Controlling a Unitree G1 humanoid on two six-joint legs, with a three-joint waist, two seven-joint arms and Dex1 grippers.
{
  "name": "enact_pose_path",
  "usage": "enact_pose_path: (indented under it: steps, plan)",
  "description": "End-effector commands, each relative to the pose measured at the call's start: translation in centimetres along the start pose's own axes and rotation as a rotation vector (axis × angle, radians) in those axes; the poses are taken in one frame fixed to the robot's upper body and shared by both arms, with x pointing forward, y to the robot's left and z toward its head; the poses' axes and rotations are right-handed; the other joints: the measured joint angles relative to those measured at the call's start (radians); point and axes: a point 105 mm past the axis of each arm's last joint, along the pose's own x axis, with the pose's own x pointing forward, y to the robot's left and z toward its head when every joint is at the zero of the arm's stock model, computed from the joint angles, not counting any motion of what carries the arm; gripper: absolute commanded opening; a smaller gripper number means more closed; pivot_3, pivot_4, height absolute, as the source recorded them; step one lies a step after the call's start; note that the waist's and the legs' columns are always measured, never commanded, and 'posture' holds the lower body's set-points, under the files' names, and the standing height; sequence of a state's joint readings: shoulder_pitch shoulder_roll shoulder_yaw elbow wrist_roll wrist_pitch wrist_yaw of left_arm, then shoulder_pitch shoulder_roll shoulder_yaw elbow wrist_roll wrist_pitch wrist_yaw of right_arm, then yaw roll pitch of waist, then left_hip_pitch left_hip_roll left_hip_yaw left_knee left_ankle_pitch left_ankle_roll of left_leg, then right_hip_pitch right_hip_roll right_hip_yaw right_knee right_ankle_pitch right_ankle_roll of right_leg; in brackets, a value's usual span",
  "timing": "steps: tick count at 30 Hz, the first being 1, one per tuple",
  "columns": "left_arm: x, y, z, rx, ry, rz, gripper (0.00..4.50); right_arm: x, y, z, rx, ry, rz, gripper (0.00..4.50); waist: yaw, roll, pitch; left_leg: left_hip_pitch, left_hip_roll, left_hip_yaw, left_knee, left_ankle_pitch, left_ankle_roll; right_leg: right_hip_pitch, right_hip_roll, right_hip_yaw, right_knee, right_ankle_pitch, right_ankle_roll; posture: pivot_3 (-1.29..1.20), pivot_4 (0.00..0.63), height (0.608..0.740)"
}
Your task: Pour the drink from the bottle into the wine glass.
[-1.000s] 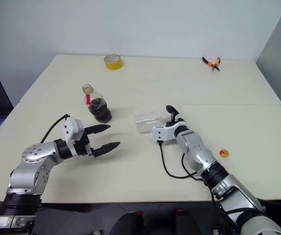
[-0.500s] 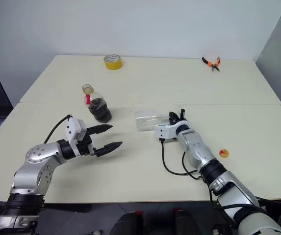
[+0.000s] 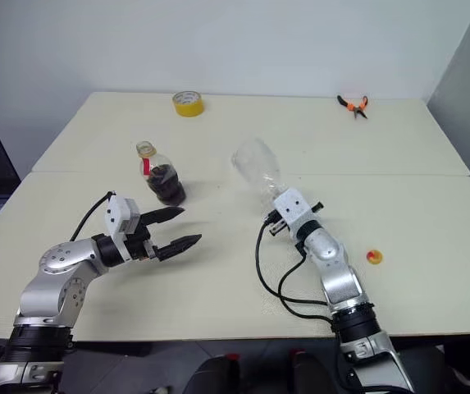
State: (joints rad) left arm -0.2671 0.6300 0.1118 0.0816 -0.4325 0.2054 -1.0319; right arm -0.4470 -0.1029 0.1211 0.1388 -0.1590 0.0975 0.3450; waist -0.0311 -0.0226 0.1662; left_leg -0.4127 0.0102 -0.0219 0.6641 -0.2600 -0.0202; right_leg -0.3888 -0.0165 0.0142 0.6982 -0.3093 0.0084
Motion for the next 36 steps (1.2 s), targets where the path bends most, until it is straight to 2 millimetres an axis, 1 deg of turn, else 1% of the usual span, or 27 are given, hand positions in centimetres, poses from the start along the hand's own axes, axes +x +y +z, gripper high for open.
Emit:
enact_pose_path:
  steps: [1,4,7,12,16,18,20,29,30,33,36]
  plan:
    - [0.1,-0.3,1.6,0.031,-0.036,-0.030,4.50,0.6,-0.4,0.8,0.164,-0.120,0.006,0.12,0.000,0.000,0.000,0.000,0.000,0.000,0.000,0.000,0.000,0.000,0.000,0.000,0.000,0.000,0.000,0.00,0.150,0.740]
    - [0.3,-0.9,2.1,0.020,-0.044,-0.070,4.50,1.7,0.9,0.3,0.246,-0.163,0.054,0.12,-0.002,0.000,0.000,0.001,0.000,0.001,0.000,0.000,0.000,0.000,0.000,0.000,0.000,0.000,0.000,0.00,0.150,0.740]
    - [0.3,-1.4,2.8,0.006,-0.056,-0.099,4.50,2.4,2.0,0.3,0.260,-0.197,0.100,0.12,-0.005,0.000,0.000,0.001,0.001,0.001,-0.001,0.000,0.000,0.000,0.001,0.001,0.000,0.000,0.000,0.00,0.150,0.740]
    - [0.5,-2.1,3.5,-0.001,-0.070,-0.130,4.50,2.6,2.2,-0.1,0.264,-0.217,0.108,0.12,-0.003,0.000,0.000,0.001,0.000,0.001,0.000,0.000,0.000,0.000,0.000,0.001,0.000,0.000,0.000,0.00,0.150,0.740]
    - [0.9,-2.5,4.1,0.005,-0.078,-0.149,4.50,2.2,2.1,-1.6,0.237,-0.173,0.115,0.12,-0.001,0.000,0.000,0.001,0.000,0.001,0.000,0.000,-0.001,0.000,0.000,0.001,0.000,0.000,0.000,0.00,0.150,0.740]
    - [1.0,-2.6,4.1,0.007,-0.077,-0.153,4.50,1.7,2.1,-2.3,0.227,-0.153,0.120,0.83,0.000,0.000,0.000,0.001,0.000,0.001,0.000,0.000,-0.001,0.000,0.000,0.001,0.000,0.000,0.000,0.00,0.150,0.740]
    - [1.1,-2.6,4.0,0.006,-0.075,-0.154,4.50,1.5,2.1,-2.6,0.217,-0.137,0.122,1.37,-0.001,0.000,0.000,0.001,0.000,0.001,0.000,0.000,-0.001,0.000,0.000,0.001,0.000,0.000,0.000,0.00,0.150,0.740]
    - [1.3,-2.4,3.9,0.008,-0.071,-0.161,4.50,1.2,1.8,-4.3,0.123,-0.037,0.111,4.38,-0.001,0.000,0.000,0.001,0.000,0.001,0.000,0.000,-0.001,0.000,0.000,0.001,0.000,0.000,0.000,0.00,0.150,0.740]
    - [1.3,-2.4,3.9,0.008,-0.071,-0.161,4.50,1.2,1.8,-4.5,0.106,-0.025,0.116,4.45,-0.001,0.000,0.000,0.002,0.000,0.001,0.000,0.000,-0.001,0.000,0.000,0.001,0.000,0.000,0.000,0.00,0.150,0.740]
    - [1.3,-2.4,3.9,0.010,-0.072,-0.158,4.50,1.0,1.9,-5.1,0.079,0.019,0.125,4.45,-0.001,0.000,0.000,0.002,0.000,0.001,0.000,0.000,-0.001,0.001,0.000,0.001,0.000,0.000,0.000,0.00,0.150,0.740]
    - [1.3,-2.3,3.8,0.009,-0.075,-0.145,4.50,0.7,2.4,-4.8,0.110,-0.001,0.156,4.45,0.000,0.000,0.000,0.003,0.000,0.001,0.000,0.000,0.000,0.002,0.000,0.001,0.000,0.000,0.000,0.00,0.150,0.740]
